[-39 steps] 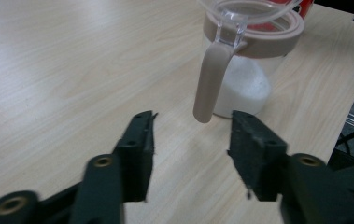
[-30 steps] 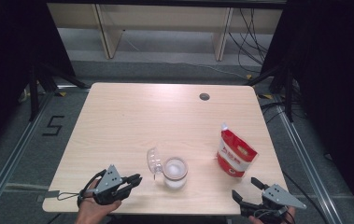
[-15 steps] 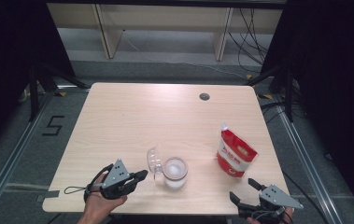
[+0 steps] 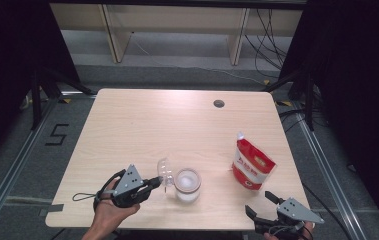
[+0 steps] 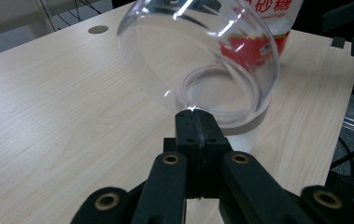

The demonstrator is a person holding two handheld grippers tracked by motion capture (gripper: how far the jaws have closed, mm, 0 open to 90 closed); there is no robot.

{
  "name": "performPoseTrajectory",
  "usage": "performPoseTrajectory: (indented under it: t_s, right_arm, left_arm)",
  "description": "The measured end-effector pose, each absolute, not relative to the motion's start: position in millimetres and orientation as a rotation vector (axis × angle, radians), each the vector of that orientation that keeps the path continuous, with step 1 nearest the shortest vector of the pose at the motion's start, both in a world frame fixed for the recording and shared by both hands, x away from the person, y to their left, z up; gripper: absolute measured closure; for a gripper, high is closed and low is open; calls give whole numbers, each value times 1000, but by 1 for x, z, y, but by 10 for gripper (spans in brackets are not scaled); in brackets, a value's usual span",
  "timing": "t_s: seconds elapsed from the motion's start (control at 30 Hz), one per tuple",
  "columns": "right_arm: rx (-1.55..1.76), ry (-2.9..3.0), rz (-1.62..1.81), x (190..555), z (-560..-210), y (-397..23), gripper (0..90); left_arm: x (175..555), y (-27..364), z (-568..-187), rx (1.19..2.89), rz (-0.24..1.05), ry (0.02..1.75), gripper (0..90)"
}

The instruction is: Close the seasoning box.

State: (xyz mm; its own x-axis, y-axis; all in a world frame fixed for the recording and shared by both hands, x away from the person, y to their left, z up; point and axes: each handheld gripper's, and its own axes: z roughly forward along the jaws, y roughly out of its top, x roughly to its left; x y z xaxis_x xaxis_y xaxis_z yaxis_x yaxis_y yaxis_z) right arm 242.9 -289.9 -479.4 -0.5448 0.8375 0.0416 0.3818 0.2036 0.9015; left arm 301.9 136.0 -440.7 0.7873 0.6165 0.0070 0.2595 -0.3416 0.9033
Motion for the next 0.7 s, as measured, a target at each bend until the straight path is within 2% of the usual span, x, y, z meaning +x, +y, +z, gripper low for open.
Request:
performPoseTrajectory:
  t_s: [0.7]
  right_arm:
    - [1169,2037,1310,241,-480,-287,174]
  left_arm:
    - [299,130,-438,1943,424,637,885]
